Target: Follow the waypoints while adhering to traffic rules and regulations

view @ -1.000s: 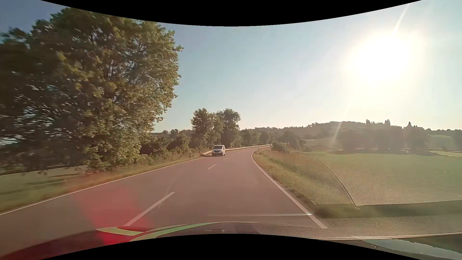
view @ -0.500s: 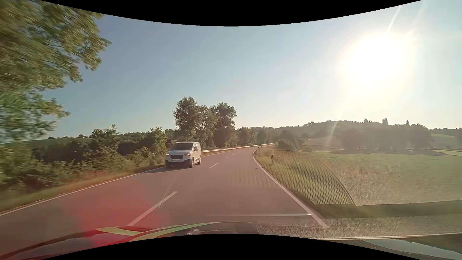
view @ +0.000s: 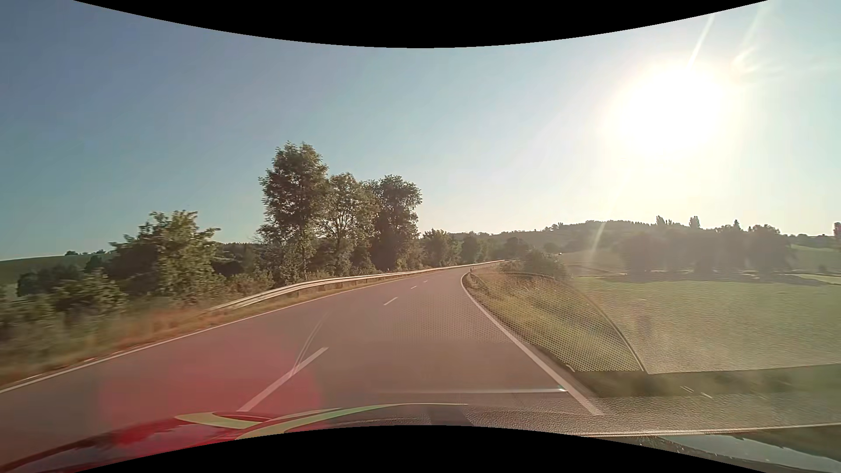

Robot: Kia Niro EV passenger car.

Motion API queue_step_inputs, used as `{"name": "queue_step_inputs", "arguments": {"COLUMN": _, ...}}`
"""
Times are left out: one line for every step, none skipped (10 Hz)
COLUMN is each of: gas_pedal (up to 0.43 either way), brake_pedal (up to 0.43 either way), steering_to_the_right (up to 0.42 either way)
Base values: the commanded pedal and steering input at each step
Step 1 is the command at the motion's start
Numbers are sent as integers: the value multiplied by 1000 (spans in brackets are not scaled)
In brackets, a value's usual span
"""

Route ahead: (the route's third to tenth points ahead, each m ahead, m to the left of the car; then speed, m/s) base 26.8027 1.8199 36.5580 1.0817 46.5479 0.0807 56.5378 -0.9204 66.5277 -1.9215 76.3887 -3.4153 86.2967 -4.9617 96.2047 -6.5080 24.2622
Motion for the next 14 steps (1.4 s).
{"name": "queue_step_inputs", "arguments": {"gas_pedal": 209, "brake_pedal": 0, "steering_to_the_right": 12}}
{"name": "queue_step_inputs", "arguments": {"gas_pedal": 209, "brake_pedal": 0, "steering_to_the_right": 11}}
{"name": "queue_step_inputs", "arguments": {"gas_pedal": 209, "brake_pedal": 0, "steering_to_the_right": 11}}
{"name": "queue_step_inputs", "arguments": {"gas_pedal": 209, "brake_pedal": 0, "steering_to_the_right": 11}}
{"name": "queue_step_inputs", "arguments": {"gas_pedal": 209, "brake_pedal": 0, "steering_to_the_right": 11}}
{"name": "queue_step_inputs", "arguments": {"gas_pedal": 209, "brake_pedal": 0, "steering_to_the_right": 12}}
{"name": "queue_step_inputs", "arguments": {"gas_pedal": 209, "brake_pedal": 0, "steering_to_the_right": 12}}
{"name": "queue_step_inputs", "arguments": {"gas_pedal": 209, "brake_pedal": 0, "steering_to_the_right": 12}}
{"name": "queue_step_inputs", "arguments": {"gas_pedal": 209, "brake_pedal": 0, "steering_to_the_right": 12}}
{"name": "queue_step_inputs", "arguments": {"gas_pedal": 209, "brake_pedal": 0, "steering_to_the_right": 13}}
{"name": "queue_step_inputs", "arguments": {"gas_pedal": 209, "brake_pedal": 0, "steering_to_the_right": 13}}
{"name": "queue_step_inputs", "arguments": {"gas_pedal": 209, "brake_pedal": 0, "steering_to_the_right": 13}}
{"name": "queue_step_inputs", "arguments": {"gas_pedal": 209, "brake_pedal": 0, "steering_to_the_right": 12}}
{"name": "queue_step_inputs", "arguments": {"gas_pedal": 209, "brake_pedal": 0, "steering_to_the_right": 12}}
